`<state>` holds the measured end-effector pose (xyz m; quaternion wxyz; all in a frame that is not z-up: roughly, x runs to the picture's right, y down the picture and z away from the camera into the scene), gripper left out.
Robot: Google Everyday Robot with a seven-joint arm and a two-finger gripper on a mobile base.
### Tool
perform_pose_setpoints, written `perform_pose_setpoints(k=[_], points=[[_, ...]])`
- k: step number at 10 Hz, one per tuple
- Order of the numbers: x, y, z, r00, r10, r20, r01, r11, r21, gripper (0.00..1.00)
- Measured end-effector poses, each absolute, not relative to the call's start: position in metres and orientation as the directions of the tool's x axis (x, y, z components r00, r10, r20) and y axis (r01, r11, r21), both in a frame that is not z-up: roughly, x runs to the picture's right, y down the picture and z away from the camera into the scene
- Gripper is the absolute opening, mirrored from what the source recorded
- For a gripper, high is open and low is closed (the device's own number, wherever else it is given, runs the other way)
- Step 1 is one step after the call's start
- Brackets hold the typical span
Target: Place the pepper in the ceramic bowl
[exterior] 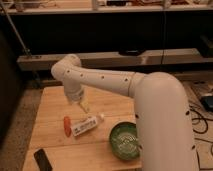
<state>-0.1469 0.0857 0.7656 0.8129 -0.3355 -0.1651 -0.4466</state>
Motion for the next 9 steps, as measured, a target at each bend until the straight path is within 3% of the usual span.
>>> perform_pose_setpoints(k=[9], points=[[-0.164, 0.108, 0.786, 0.503, -0.643, 0.577, 0.862, 0.326, -0.388, 0.66]])
